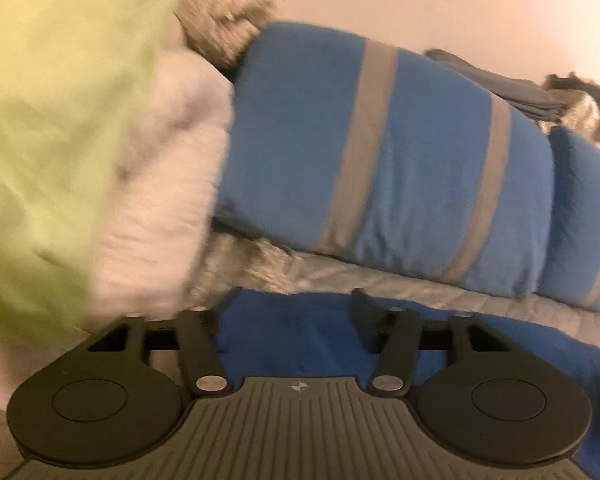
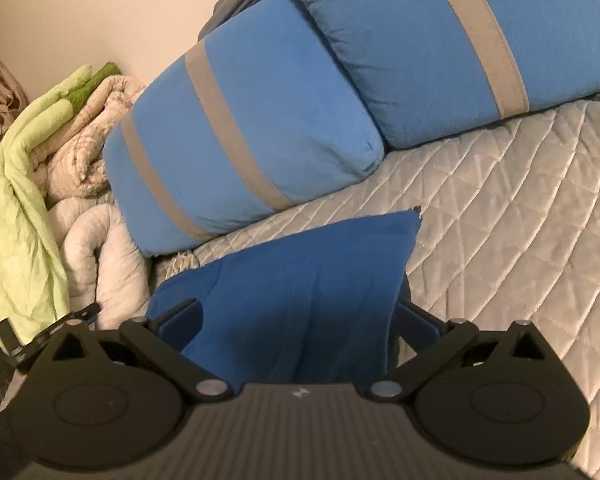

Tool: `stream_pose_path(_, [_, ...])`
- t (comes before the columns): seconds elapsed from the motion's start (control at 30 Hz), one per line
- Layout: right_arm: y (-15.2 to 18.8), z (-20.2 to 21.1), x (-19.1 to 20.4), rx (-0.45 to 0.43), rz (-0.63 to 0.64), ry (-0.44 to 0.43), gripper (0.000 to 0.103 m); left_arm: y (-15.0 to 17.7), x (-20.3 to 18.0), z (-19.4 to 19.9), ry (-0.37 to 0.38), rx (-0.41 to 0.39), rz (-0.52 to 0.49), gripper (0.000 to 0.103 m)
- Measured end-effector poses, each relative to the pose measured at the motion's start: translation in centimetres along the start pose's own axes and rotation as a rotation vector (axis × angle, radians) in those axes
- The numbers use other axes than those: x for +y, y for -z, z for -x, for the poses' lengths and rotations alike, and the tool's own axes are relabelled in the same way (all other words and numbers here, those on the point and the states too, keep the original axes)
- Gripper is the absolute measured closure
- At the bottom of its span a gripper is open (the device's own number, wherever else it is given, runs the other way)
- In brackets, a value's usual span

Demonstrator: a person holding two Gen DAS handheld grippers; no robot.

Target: Fold clothes

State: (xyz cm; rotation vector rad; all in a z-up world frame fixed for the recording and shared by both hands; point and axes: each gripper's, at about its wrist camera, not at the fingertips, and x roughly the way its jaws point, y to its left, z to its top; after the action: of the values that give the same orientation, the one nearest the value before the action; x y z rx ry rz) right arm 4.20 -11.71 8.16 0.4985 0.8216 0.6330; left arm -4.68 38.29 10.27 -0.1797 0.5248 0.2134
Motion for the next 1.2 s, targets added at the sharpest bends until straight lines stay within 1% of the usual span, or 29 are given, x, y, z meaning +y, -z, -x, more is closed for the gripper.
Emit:
stream_pose_path(0.03, [0.0, 0.0, -0.1, 0.001, 0.016, 0.016, 0.001, 0.5, -0.1, -0.9, 0.004, 0.017, -0.002, 0.075])
stream_pose_path(0.1, [0.0, 0.1, -0.4, -0.001, 0.047, 0.049, 0.001, 1.9, -0.2, -2.7, 0.012, 0.060, -0.016, 0.094])
stream_pose_path(0.17, [-0.1, 0.2, -0.9, -0.005, 0.073, 0.079, 0.001, 4.6, -0.3, -5.5, -0.004, 0.134, -0.049, 0.100])
stream_pose_path(0.2, [-0.1, 0.2, -1.2, -0.005, 0.081, 0.089, 0.001, 6.1, -0.1, -6.1, -0.008, 0.123, -0.041, 0.103])
stream_pose_path(0.23, [-0.2, 0.3, -1.7, -0.005, 0.080, 0.100, 0.001, 7.6, 0.1, -6.8, -0.012, 0.113, -0.033, 0.103])
stream_pose_path(0.4, [-0.8, 0.9, -3.8, -0.027, 0.065, 0.148, 0.001, 7.4, 0.2, -6.5, -0.008, 0.101, -0.022, 0.103])
stream_pose_path(0.43, [-0.9, 1.1, -4.2, -0.035, 0.058, 0.170, 0.001, 7.5, 0.0, -6.3, -0.019, 0.093, -0.032, 0.102])
stream_pose_path(0.5, [-1.2, 1.5, -5.0, -0.052, 0.044, 0.214, 0.001, 7.7, -1.0, -5.9, -0.066, 0.081, -0.080, 0.101])
stream_pose_path(0.57, [-1.2, 1.8, -5.7, -0.048, 0.018, 0.265, 0.001, 7.3, -2.0, -5.4, -0.099, 0.090, -0.126, 0.101])
stream_pose_path(0.6, [-1.2, 1.9, -6.0, -0.044, 0.004, 0.276, 0.001, 6.9, -2.3, -4.7, -0.100, 0.080, -0.116, 0.101])
stream_pose_path(0.73, [-1.1, 2.6, -6.9, -0.030, -0.027, 0.278, 0.001, 5.3, -3.7, -1.7, -0.098, 0.029, -0.086, 0.101])
stream_pose_path(0.8, [-1.1, 3.0, -7.2, -0.028, -0.024, 0.292, 0.001, 4.5, -5.6, -0.3, -0.093, 0.031, -0.110, 0.101])
stream_pose_path(0.87, [-1.1, 3.3, -7.4, -0.032, -0.032, 0.308, 0.001, 3.7, -7.9, 0.6, -0.073, 0.036, -0.134, 0.100])
stream_pose_path(0.9, [-1.1, 3.4, -7.6, -0.033, -0.036, 0.315, 0.001, 3.3, -9.3, 1.3, -0.052, 0.028, -0.142, 0.100])
stream_pose_path(1.03, [-0.9, 4.0, -8.1, -0.026, -0.068, 0.318, 0.001, 2.5, -15.9, 2.8, 0.077, 0.013, -0.202, 0.100])
stream_pose_path(1.1, [-0.8, 4.2, -8.2, -0.021, -0.072, 0.319, 0.001, 2.6, -19.7, 2.9, 0.145, 0.028, -0.206, 0.100])
stream_pose_path(1.2, [-0.6, 4.6, -8.3, -0.015, -0.074, 0.324, 0.001, 3.1, -24.4, 1.9, 0.204, 0.043, -0.202, 0.100])
